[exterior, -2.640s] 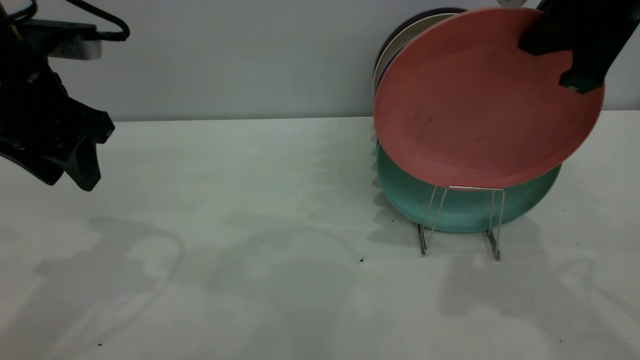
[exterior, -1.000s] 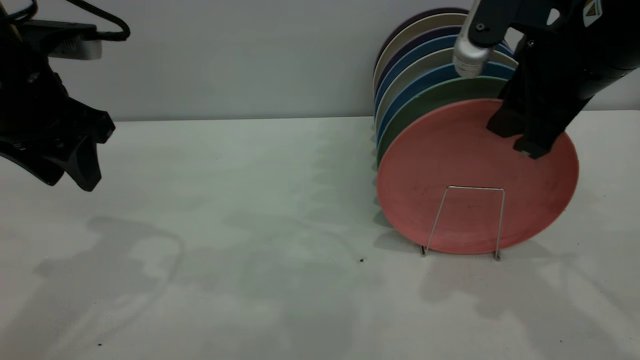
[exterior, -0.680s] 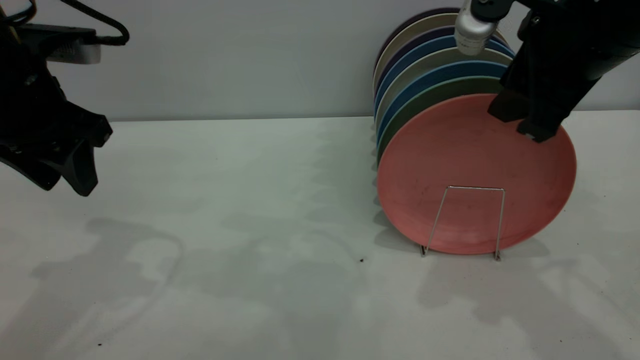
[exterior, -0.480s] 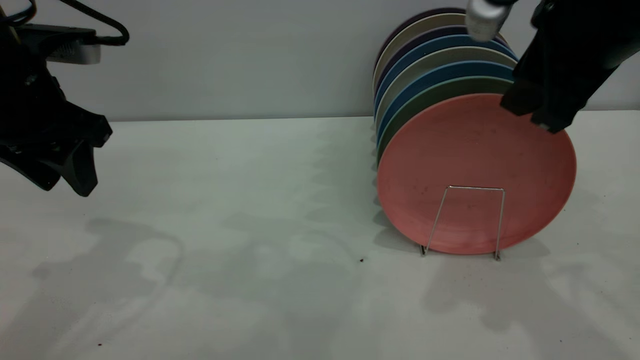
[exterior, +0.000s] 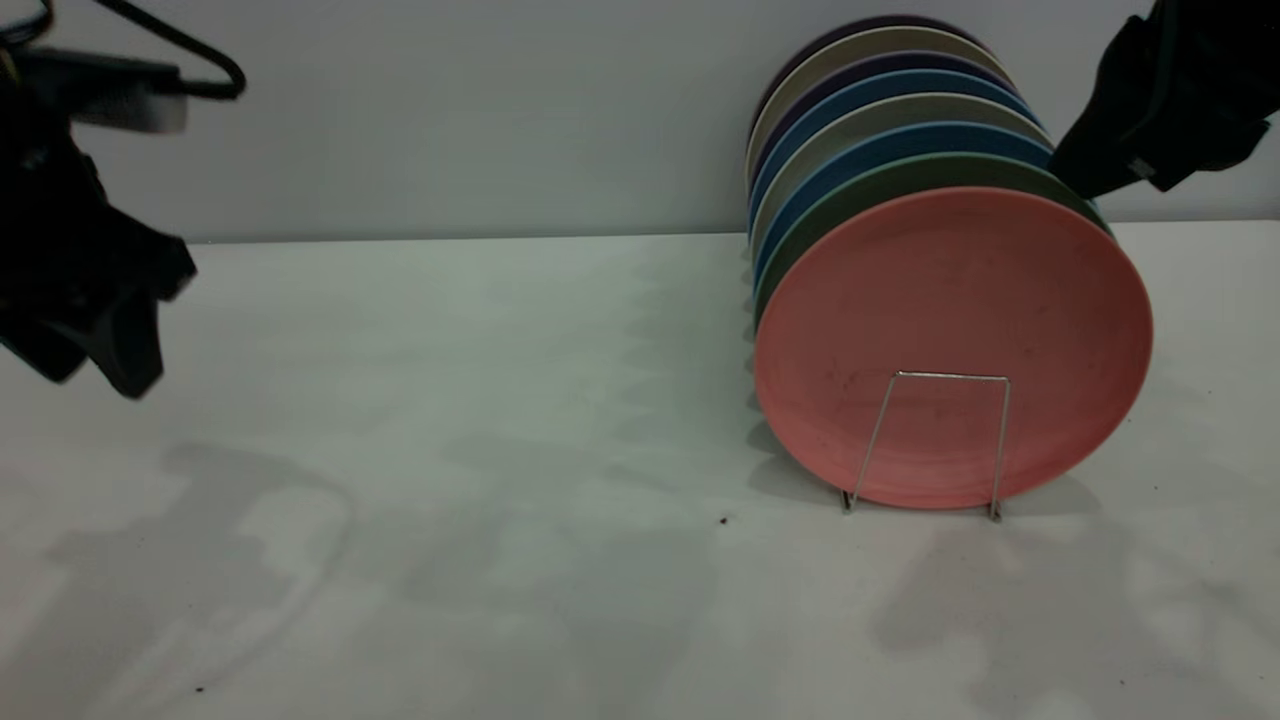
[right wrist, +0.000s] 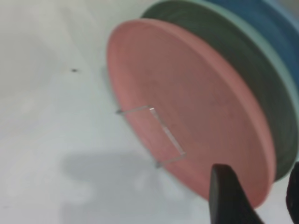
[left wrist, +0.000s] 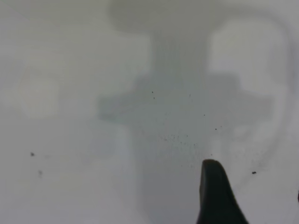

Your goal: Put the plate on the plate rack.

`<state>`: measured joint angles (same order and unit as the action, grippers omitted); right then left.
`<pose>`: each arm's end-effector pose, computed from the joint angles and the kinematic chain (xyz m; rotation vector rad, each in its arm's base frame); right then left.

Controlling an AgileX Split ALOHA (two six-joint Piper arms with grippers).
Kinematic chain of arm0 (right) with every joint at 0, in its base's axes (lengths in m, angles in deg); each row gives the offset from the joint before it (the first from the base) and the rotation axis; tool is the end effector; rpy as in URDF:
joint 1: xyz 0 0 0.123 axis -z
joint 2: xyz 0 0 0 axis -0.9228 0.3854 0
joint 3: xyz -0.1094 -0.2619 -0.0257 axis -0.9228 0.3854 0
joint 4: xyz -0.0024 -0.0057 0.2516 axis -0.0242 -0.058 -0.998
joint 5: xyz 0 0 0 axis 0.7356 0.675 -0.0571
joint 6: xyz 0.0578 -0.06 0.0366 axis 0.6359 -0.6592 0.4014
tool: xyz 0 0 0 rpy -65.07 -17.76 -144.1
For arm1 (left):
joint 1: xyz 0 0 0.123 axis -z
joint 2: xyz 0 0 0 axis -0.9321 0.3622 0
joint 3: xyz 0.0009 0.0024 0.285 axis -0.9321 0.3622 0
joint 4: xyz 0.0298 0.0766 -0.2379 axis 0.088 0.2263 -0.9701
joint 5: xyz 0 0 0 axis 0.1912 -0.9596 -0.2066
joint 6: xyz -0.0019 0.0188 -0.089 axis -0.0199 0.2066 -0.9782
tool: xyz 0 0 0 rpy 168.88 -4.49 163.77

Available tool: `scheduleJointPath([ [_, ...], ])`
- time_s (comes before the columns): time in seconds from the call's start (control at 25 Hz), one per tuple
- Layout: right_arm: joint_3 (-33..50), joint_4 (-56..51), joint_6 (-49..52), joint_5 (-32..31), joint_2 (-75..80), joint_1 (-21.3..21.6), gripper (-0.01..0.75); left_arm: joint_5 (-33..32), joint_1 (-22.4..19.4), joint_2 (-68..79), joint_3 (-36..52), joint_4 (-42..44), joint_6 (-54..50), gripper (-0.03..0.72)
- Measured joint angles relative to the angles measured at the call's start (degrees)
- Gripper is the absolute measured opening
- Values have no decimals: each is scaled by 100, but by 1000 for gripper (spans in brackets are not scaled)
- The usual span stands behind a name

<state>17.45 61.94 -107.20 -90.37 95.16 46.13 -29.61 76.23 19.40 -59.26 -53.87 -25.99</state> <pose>0.2738 0.1085 0.2485 -1.0560 2.1793 -0.0433 0.3384 -0.0402 0.1746 0.3062 2.8081 0.0557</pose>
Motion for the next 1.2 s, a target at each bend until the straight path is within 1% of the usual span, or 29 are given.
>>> scheduleJointPath([
  [0.24,0,-594,172,-476,-502,5,324,-301,0,-914,0,0,0,452],
  [0.56,0,-1304,352,-1241,-1741,5,301,-1016,0,-2530,0,0,0,452],
  [0.68,0,-1529,470,-1602,-2255,5,295,-1379,0,-3132,0,-5,0,452],
  [0.88,0,-1626,779,-2375,-3069,5,295,-2020,0,-4109,0,-22,0,452],
  [1.2,0,-1633,1209,-3461,-4359,5,295,-2762,0,-5703,0,-440,0,452],
])
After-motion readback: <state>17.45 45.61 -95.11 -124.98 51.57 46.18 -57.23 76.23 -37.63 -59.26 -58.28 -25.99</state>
